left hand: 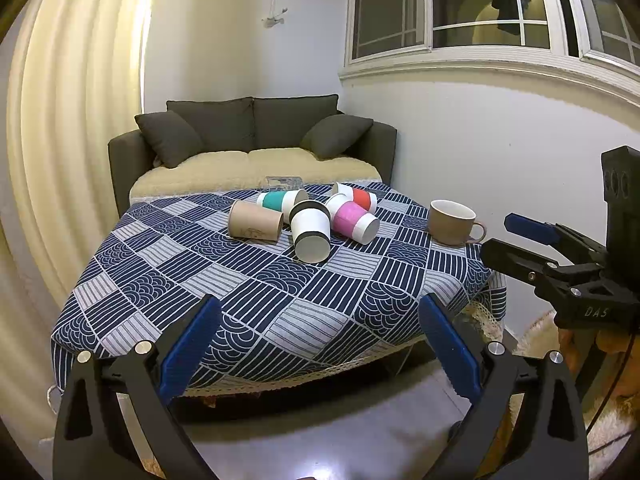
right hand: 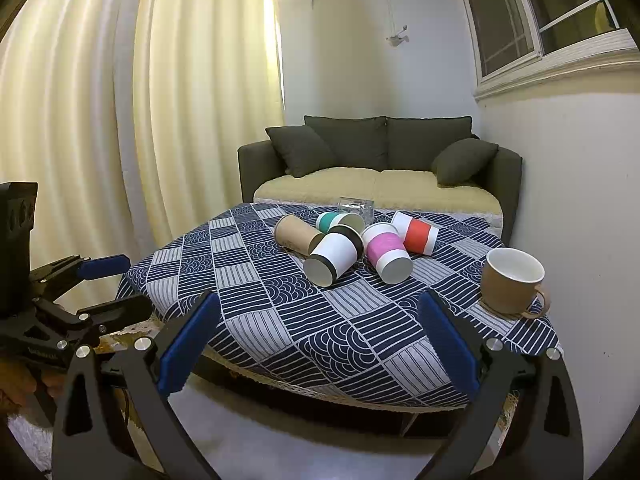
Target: Flip cup upright
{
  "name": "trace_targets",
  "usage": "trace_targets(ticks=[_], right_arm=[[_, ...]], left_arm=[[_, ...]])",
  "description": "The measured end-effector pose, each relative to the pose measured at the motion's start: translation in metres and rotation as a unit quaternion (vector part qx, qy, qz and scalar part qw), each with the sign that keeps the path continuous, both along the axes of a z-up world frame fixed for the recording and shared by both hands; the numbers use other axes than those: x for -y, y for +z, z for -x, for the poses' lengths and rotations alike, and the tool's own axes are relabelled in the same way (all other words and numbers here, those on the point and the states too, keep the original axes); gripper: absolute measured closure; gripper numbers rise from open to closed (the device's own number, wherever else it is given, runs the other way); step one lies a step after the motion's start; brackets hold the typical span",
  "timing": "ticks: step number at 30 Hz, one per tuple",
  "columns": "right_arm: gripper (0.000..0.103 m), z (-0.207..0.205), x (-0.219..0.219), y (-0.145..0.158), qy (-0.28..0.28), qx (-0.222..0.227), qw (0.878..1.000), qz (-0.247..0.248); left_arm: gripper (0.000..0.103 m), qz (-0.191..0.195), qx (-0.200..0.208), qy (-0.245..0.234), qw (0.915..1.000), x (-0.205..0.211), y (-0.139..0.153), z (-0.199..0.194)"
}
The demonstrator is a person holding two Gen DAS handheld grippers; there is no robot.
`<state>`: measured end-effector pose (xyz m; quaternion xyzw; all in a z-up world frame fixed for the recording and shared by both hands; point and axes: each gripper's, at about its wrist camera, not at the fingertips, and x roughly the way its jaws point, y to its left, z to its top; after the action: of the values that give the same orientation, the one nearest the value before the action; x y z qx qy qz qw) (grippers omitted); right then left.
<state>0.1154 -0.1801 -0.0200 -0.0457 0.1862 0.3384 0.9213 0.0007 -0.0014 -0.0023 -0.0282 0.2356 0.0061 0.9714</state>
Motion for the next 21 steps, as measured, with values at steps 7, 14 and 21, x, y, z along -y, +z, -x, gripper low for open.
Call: trace_targets(ticks=[7,14,21], right_arm=[[0.005,0.0002,-0.0006,-0.0004,0.001,0.001,1.0,0.002],[0.005,0.0018,-0.0009,-0.001,-0.001,0.005,1.0,0.004],[0.005,0.0018,0.0005,-0.0005,0.002,0.003,1.0,0.004]], left_arm=[[0.007,0.0,-0.001,0.0,1.0,0.0001,-0.0004,-0.0006],[0.007,0.0,0.0,0.0,1.0,0.0,-0.0002,0.0],[0.007,0.0,0.0,0.0,1.0,0.0005,-0.0009,0.0001]])
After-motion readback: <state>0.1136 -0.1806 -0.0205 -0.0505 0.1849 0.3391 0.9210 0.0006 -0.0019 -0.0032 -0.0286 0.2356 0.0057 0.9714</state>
